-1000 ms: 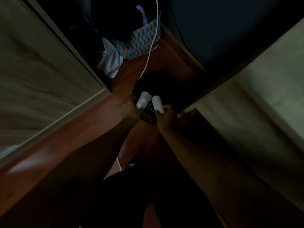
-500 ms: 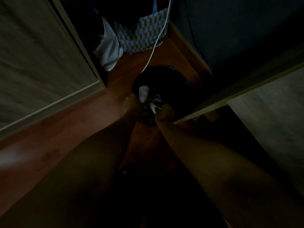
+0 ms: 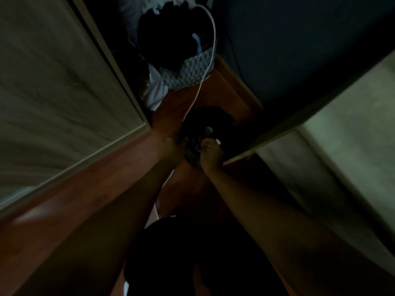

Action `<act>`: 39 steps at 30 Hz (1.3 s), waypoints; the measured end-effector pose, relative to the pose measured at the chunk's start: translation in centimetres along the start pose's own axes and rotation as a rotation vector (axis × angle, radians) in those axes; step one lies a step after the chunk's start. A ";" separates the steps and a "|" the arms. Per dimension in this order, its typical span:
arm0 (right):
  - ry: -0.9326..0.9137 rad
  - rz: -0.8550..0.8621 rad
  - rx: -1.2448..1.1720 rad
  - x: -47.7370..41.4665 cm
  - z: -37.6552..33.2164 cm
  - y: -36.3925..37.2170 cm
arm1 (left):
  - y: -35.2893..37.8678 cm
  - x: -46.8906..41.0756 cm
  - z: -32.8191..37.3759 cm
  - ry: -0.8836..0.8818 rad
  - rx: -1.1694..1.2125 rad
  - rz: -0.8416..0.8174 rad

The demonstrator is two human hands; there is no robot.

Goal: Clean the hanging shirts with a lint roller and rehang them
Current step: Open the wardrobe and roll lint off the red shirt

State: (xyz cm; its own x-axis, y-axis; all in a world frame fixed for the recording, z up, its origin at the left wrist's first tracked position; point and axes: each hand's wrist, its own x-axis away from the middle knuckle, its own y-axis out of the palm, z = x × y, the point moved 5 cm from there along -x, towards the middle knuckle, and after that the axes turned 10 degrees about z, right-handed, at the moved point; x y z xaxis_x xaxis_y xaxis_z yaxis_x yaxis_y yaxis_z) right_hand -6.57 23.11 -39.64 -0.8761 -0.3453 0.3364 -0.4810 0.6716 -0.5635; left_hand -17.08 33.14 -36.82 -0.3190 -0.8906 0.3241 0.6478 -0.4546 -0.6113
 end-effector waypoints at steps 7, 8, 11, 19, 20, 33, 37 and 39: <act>-0.153 0.032 -0.127 10.4 -14.4 -19.8 | -11.5 9.9 17.5 0.183 0.116 0.104; -0.185 0.088 -0.143 11.2 -15.3 -22.9 | -12.0 11.3 20.3 0.245 0.125 0.102; -0.232 0.230 -0.172 12.6 -16.0 -31.0 | -10.8 14.9 26.7 0.373 0.136 0.031; -0.102 0.514 -0.082 10.3 -8.5 -49.6 | 3.8 23.9 36.8 0.563 0.003 -0.134; -0.124 0.514 -0.042 9.7 -7.7 -51.0 | 5.6 24.2 37.0 0.589 -0.082 -0.131; -0.006 0.190 0.364 3.5 -0.7 -54.6 | 11.8 25.2 34.4 0.518 -0.728 -0.140; 0.080 0.039 0.198 3.1 -1.6 -53.7 | 10.7 25.4 35.8 0.489 -0.689 -0.126; 0.068 0.066 0.107 3.3 -3.6 -53.3 | 9.1 25.0 36.5 0.500 -0.649 -0.070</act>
State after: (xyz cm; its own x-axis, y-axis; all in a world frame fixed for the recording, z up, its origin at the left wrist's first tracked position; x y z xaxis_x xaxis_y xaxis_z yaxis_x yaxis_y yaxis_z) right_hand 16.29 -11.44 -5.79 -0.9036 -0.2551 0.3440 -0.4261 0.6163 -0.6623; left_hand 6.12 7.26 -7.90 -0.7135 -0.6918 0.1111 0.1348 -0.2911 -0.9471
